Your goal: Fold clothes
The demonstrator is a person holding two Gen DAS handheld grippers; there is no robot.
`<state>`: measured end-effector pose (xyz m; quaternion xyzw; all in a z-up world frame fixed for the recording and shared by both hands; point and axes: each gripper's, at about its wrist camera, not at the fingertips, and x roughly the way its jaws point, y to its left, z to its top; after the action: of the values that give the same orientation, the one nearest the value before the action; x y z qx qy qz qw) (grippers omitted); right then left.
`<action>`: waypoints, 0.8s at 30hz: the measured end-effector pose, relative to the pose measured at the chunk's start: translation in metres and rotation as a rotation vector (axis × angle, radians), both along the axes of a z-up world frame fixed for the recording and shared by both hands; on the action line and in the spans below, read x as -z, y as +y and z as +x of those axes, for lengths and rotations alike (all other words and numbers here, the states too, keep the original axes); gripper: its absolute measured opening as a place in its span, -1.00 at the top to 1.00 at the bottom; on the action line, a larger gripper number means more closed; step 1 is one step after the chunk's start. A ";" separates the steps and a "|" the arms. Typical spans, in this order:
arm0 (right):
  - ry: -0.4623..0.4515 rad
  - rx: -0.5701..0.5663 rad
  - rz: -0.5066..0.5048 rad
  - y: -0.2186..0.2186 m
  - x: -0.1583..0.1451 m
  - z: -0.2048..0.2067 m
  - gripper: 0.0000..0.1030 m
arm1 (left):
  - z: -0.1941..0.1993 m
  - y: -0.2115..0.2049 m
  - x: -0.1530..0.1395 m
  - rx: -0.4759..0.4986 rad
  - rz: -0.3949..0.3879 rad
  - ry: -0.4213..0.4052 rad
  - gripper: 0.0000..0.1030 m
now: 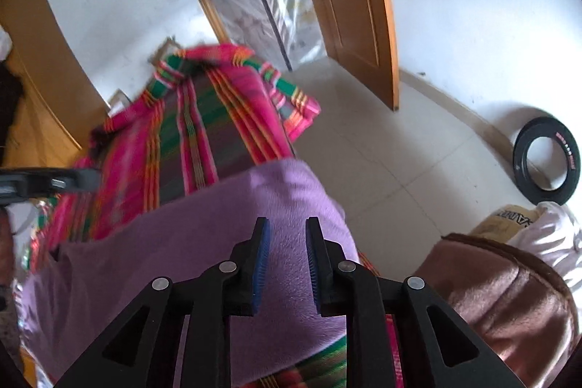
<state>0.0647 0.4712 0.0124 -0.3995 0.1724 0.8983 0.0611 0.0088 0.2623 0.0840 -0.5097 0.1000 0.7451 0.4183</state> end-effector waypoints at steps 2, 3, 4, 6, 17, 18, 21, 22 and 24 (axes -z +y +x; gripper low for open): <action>-0.035 0.026 0.028 0.000 0.003 -0.004 0.59 | -0.004 -0.031 -0.009 -0.060 0.022 0.002 0.82; -0.047 0.036 0.042 -0.001 0.003 -0.005 0.59 | -0.005 -0.043 -0.012 -0.090 0.032 0.007 0.82; -0.049 0.045 0.052 -0.002 0.002 -0.006 0.59 | -0.005 -0.055 -0.015 -0.121 0.040 0.014 0.82; -0.028 0.037 0.075 -0.010 -0.005 -0.004 0.59 | -0.005 -0.080 -0.021 -0.187 0.057 0.025 0.82; -0.005 -0.250 0.145 -0.109 -0.008 -0.022 0.58 | 0.030 -0.207 -0.026 -0.440 0.151 0.030 0.73; -0.029 -0.245 0.162 -0.112 -0.005 -0.025 0.58 | 0.032 -0.215 -0.022 -0.451 0.149 0.026 0.72; -0.052 -0.221 0.230 -0.118 -0.003 -0.031 0.58 | 0.039 -0.244 -0.009 -0.505 0.142 0.002 0.72; -0.047 -0.224 0.237 -0.121 -0.006 -0.033 0.58 | 0.041 -0.254 -0.004 -0.530 0.142 -0.006 0.72; -0.016 -0.256 0.234 -0.130 -0.014 -0.034 0.58 | 0.043 -0.275 0.004 -0.577 0.156 -0.027 0.72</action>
<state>0.0310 0.3413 0.0263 -0.4156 0.0139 0.9094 -0.0065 0.0515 -0.0124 0.0804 -0.4931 -0.1119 0.8319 0.2287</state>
